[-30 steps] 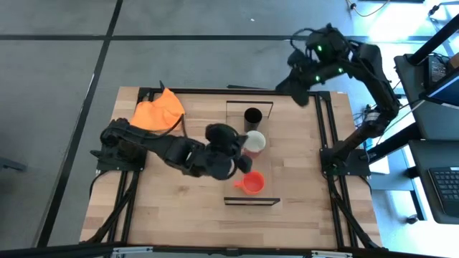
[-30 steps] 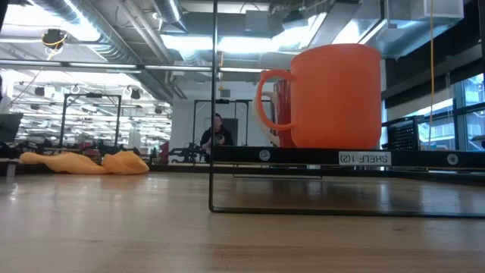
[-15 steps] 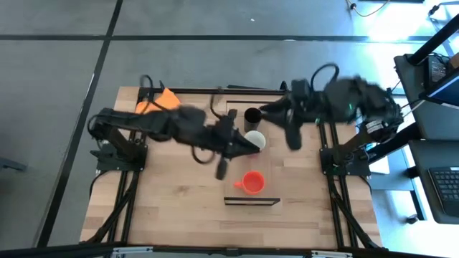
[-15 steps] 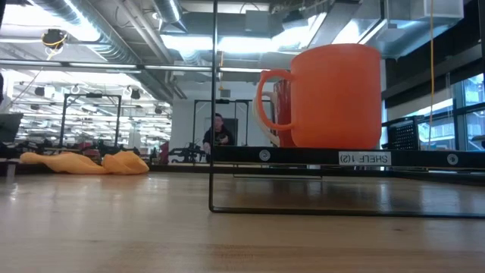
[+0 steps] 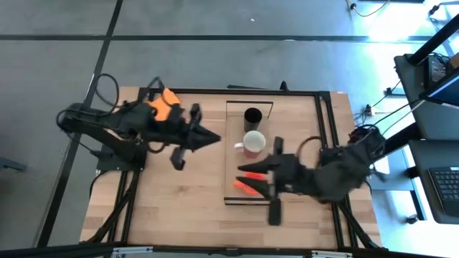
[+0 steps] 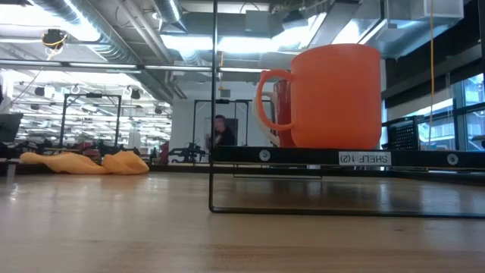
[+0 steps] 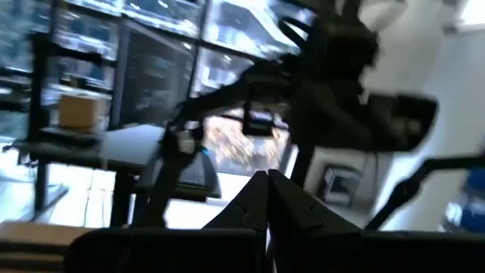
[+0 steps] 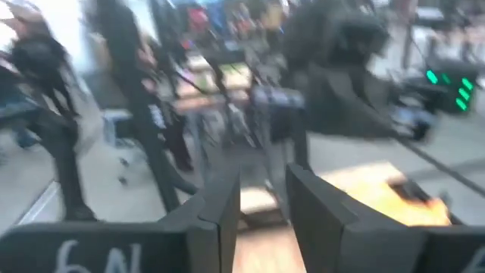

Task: Stack small to large cups/mugs on shelf
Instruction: Return to Home Position

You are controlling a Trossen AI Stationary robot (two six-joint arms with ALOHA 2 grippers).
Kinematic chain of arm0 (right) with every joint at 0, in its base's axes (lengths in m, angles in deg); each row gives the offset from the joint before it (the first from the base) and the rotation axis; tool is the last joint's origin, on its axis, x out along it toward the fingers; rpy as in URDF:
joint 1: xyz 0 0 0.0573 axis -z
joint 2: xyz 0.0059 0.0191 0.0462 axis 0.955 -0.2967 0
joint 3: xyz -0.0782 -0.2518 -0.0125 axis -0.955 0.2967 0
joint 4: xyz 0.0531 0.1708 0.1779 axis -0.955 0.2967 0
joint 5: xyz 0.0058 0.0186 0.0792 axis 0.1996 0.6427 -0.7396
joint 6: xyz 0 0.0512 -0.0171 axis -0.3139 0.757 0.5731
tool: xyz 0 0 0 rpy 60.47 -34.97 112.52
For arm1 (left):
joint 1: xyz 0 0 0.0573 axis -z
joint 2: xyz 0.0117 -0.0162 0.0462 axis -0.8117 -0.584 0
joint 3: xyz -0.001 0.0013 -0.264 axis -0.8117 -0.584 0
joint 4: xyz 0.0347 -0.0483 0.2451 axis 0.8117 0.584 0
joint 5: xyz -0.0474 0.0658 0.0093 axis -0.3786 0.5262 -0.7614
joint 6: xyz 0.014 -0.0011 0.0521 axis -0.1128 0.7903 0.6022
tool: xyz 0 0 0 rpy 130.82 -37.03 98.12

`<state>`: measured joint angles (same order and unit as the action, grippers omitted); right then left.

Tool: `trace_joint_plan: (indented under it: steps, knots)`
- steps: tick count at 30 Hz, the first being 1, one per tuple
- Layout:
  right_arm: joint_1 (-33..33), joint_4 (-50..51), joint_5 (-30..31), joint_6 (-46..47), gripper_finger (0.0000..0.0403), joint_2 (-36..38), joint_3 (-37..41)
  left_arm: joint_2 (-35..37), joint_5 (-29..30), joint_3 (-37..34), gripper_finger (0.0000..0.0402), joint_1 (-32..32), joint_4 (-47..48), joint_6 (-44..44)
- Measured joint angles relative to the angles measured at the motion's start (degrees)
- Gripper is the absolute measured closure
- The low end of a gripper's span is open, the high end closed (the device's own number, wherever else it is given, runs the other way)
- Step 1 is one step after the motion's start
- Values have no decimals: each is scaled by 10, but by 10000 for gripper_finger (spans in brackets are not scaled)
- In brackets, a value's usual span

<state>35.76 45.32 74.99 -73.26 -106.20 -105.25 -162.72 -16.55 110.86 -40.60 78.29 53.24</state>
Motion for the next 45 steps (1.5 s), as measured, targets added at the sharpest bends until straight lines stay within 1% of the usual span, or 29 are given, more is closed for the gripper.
trace_joint_plan:
  steps: [2,4,7,9,10,12,15,18,21,24,27,28,29,30,31,33,34,35,36,38,40,42,43,45]
  knots:
    - [12,43,1,41,293,-10,0,53,26,-87,399,6,-60,-25]
    - [22,87,-11,78,293,-8,0,100,38,-173,395,12,-127,-49]
    - [33,128,-83,85,293,29,1,148,43,-276,389,18,-216,-68]
    - [39,151,-133,75,293,73,0,169,46,-321,386,19,-252,-81]
    - [42,180,-149,70,293,97,-1,175,49,-336,386,18,-260,-88]
    - [48,246,-154,78,293,149,-2,181,65,-355,385,18,-268,-90]
    - [51,324,-122,80,293,222,-1,181,79,-365,389,17,-280,-88]
    - [51,358,-114,64,293,285,-2,182,89,-365,393,17,-293,-76]
    - [51,372,-114,39,293,329,0,182,126,-365,396,17,-290,-64]
    - [51,367,-114,20,293,369,38,181,154,-365,399,15,-291,-56]
    - [51,366,-108,40,293,429,118,177,159,-365,401,4,-287,-56]
    - [51,350,-91,55,293,457,156,175,160,-365,401,0,-288,-56]
    - [51,308,-71,66,293,485,200,174,160,-365,400,-4,-288,-58]
    - [51,248,-64,67,293,513,250,172,160,-365,399,-9,-288,-59]
    - [51,178,-75,59,293,538,306,172,159,-365,397,-12,-286,-63]
    - [51,26,-159,14,293,569,419,172,156,-365,393,-18,-281,-72]
    - [51,-30,-199,-10,293,578,480,172,156,-365,391,-22,-277,-75]
    - [50,-78,-227,-31,293,587,539,172,155,-365,389,-24,-273,-78]
    - [50,-134,-240,-46,293,593,595,172,155,-365,387,-26,-272,-82]
    - [52,-252,-237,-61,293,623,697,172,155,-365,385,-27,-273,-87]
    - [53,-388,-235,-68,293,651,779,172,154,-365,385,-27,-274,-89]
    - [52,-453,-251,-53,293,676,850,172,154,-365,386,-27,-278,-90]
    - [51,-468,-260,-41,293,687,881,172,154,-365,387,-27,-279,-91]
    - [52,-492,-255,-25,293,708,921,172,153,-365,390,-27,-278,-92]
